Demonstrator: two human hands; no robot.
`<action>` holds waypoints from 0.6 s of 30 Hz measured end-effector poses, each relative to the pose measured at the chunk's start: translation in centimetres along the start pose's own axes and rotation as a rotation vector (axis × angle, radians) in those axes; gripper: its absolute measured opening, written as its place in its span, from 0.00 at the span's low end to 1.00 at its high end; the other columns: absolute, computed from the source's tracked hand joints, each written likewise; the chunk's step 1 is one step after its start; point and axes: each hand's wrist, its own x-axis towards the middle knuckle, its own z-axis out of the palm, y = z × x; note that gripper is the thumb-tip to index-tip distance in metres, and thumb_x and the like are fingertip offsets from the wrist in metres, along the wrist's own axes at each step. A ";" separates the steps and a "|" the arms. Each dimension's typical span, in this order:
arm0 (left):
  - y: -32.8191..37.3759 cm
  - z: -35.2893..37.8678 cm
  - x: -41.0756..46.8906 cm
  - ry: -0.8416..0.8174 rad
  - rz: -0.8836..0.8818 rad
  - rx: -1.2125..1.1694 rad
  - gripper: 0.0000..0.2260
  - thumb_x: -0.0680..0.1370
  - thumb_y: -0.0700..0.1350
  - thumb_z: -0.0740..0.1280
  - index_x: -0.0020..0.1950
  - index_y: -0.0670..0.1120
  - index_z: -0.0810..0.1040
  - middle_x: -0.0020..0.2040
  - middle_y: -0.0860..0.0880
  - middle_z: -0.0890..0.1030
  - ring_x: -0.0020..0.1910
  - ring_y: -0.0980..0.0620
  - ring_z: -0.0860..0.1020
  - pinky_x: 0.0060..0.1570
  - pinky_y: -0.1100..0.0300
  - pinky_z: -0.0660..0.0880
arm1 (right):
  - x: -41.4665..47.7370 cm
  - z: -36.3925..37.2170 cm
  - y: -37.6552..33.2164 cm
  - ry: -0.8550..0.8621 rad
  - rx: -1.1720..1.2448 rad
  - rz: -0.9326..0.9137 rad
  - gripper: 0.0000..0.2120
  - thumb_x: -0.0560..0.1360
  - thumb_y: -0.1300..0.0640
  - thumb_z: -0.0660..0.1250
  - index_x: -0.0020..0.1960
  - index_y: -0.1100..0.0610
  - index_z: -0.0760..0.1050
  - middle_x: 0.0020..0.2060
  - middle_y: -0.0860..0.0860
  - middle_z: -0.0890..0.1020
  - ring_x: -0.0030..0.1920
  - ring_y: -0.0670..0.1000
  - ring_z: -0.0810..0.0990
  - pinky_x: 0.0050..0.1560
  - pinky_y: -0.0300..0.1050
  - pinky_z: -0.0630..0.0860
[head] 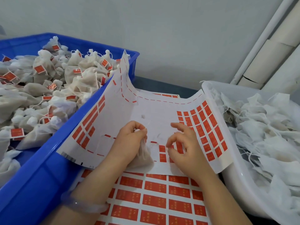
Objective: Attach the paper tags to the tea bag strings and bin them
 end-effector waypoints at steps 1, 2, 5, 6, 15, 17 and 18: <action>0.0 0.0 0.0 0.005 0.003 0.006 0.09 0.80 0.45 0.60 0.41 0.53 0.73 0.39 0.51 0.77 0.40 0.53 0.75 0.35 0.65 0.69 | -0.1 0.0 0.0 -0.067 -0.026 -0.029 0.06 0.68 0.51 0.64 0.35 0.40 0.72 0.61 0.25 0.61 0.63 0.28 0.54 0.67 0.35 0.51; 0.0 0.0 0.0 0.009 0.006 0.006 0.08 0.80 0.45 0.60 0.41 0.53 0.73 0.38 0.52 0.76 0.39 0.53 0.75 0.34 0.65 0.69 | -0.2 0.2 0.1 -0.126 -0.068 -0.035 0.07 0.68 0.51 0.63 0.34 0.39 0.72 0.64 0.27 0.60 0.67 0.32 0.52 0.69 0.41 0.48; -0.1 0.0 -0.1 0.007 0.011 0.001 0.08 0.80 0.45 0.60 0.41 0.52 0.73 0.38 0.52 0.76 0.39 0.53 0.75 0.34 0.65 0.69 | 0.3 0.7 0.4 -0.103 -0.193 0.052 0.08 0.74 0.52 0.63 0.46 0.39 0.77 0.72 0.38 0.59 0.72 0.43 0.50 0.72 0.49 0.47; -0.1 0.0 -0.2 0.004 0.014 0.001 0.08 0.80 0.44 0.60 0.41 0.52 0.73 0.38 0.52 0.76 0.39 0.53 0.74 0.34 0.64 0.69 | 0.5 0.8 0.4 -0.080 -0.212 0.079 0.09 0.76 0.51 0.62 0.52 0.41 0.77 0.72 0.40 0.59 0.72 0.45 0.51 0.72 0.50 0.48; -0.1 0.1 -0.2 -0.004 0.038 0.030 0.09 0.79 0.44 0.61 0.40 0.52 0.73 0.36 0.53 0.76 0.38 0.55 0.74 0.34 0.65 0.69 | 0.4 0.7 0.3 -0.123 -0.190 0.068 0.13 0.76 0.54 0.62 0.39 0.37 0.69 0.73 0.41 0.60 0.73 0.46 0.50 0.73 0.51 0.45; -0.2 0.1 -0.1 -0.002 0.039 0.038 0.09 0.79 0.44 0.61 0.40 0.52 0.73 0.37 0.52 0.75 0.38 0.54 0.74 0.34 0.66 0.69 | 0.6 0.8 0.3 -0.126 -0.213 0.090 0.09 0.77 0.52 0.61 0.47 0.37 0.72 0.74 0.41 0.57 0.74 0.47 0.49 0.73 0.52 0.44; -0.1 0.2 -0.1 0.000 0.039 0.039 0.09 0.79 0.44 0.61 0.40 0.52 0.73 0.37 0.52 0.75 0.38 0.54 0.74 0.34 0.66 0.69 | 0.6 0.8 0.3 -0.128 -0.229 0.107 0.09 0.77 0.51 0.60 0.54 0.38 0.72 0.74 0.41 0.56 0.74 0.47 0.48 0.73 0.52 0.43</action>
